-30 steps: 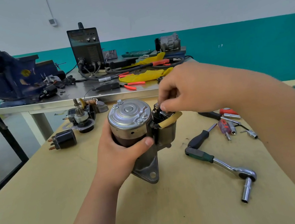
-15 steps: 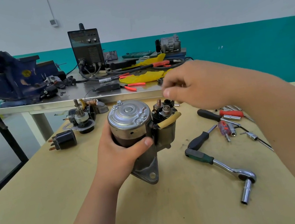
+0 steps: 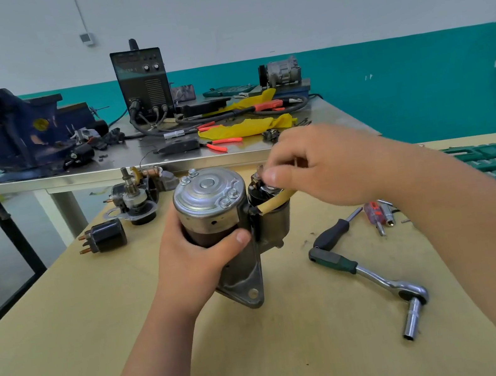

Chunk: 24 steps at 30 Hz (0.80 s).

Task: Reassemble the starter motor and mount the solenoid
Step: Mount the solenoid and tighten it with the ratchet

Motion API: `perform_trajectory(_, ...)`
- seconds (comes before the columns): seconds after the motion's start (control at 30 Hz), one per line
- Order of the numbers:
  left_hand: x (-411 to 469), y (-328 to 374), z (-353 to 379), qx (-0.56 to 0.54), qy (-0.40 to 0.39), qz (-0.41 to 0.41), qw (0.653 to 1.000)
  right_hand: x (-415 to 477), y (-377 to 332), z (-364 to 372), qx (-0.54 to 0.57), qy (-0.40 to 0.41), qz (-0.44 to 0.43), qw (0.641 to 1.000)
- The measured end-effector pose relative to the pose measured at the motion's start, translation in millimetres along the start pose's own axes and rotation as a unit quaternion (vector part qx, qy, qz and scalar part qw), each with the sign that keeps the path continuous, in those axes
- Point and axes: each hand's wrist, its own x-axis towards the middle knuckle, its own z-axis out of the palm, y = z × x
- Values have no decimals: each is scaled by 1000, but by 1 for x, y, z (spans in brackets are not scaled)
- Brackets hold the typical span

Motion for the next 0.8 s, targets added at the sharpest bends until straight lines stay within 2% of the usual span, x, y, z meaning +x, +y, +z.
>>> perform_trajectory(0.1, -1, 2, 4, 12, -8, 2, 1000, -1, 8, -7, -90, 79, 31, 992)
perform_trajectory(0.27, 2, 4, 6, 12, -3, -5, 1000, -29, 76, -18, 4, 124, 175, 977)
perform_trajectory(0.37, 6, 2, 5, -2, 7, -21, 1000, -53, 132, -3, 2, 113, 295, 949)
perform_trajectory(0.5, 13, -2, 5, -15, 13, -43, 999, -77, 178, 36, -27, 39, 409, 911)
perform_trajectory(0.63, 19, -8, 6, -22, 13, -63, 998, -81, 181, 62, -50, -22, 394, 917)
perform_trajectory(0.8, 28, -9, 6, -15, -4, -85, 996, -86, 161, 70, -81, -44, 348, 933)
